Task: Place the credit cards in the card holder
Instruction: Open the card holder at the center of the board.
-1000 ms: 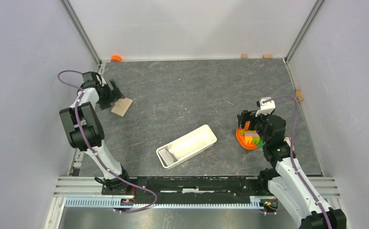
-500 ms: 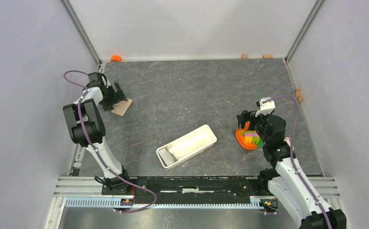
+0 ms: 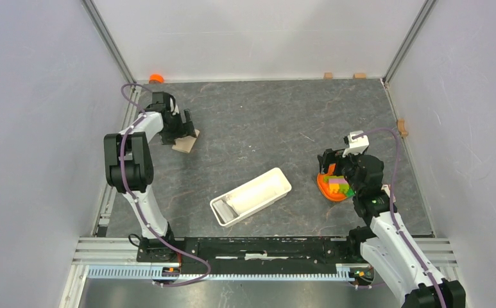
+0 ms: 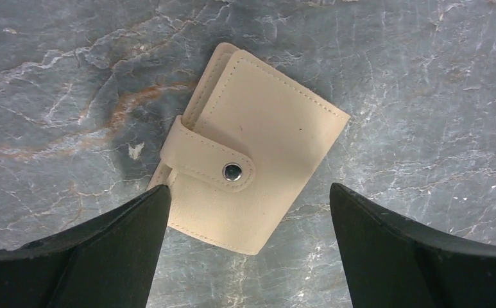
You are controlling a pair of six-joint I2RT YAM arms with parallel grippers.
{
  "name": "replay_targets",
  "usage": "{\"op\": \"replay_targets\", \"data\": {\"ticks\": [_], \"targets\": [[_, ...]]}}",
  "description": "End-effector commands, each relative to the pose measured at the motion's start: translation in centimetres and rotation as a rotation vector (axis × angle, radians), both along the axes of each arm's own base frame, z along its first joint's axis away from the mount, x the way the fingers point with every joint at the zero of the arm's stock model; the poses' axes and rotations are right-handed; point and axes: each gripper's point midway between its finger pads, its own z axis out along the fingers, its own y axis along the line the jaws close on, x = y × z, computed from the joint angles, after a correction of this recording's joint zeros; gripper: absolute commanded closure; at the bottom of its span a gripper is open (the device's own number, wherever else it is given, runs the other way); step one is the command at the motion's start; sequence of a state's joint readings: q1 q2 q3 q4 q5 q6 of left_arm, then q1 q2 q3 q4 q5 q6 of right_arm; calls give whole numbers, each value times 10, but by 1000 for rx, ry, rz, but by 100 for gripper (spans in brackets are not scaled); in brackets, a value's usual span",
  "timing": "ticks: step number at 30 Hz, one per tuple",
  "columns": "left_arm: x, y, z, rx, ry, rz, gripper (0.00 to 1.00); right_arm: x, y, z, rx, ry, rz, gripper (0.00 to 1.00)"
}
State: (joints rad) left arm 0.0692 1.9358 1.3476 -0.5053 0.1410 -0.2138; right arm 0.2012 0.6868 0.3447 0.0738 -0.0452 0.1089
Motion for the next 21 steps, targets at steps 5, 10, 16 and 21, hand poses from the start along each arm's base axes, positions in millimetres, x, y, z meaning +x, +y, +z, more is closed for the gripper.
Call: {"op": "replay_targets", "data": {"ticks": [5, 10, 16, 21], "targets": [[-3, 21, 13, 108, 0, 4, 0, 4, 5, 6, 16, -26, 17, 2], [-2, 17, 0, 87, 45, -32, 0, 4, 5, 6, 17, -26, 17, 2], [-6, -10, -15, -5, 88, -102, 22, 4, 5, 5, 17, -25, 20, 2], [-10, -20, -24, -12, 130, -123, 57, 4, 5, 4, 18, -23, 19, 2]]}}
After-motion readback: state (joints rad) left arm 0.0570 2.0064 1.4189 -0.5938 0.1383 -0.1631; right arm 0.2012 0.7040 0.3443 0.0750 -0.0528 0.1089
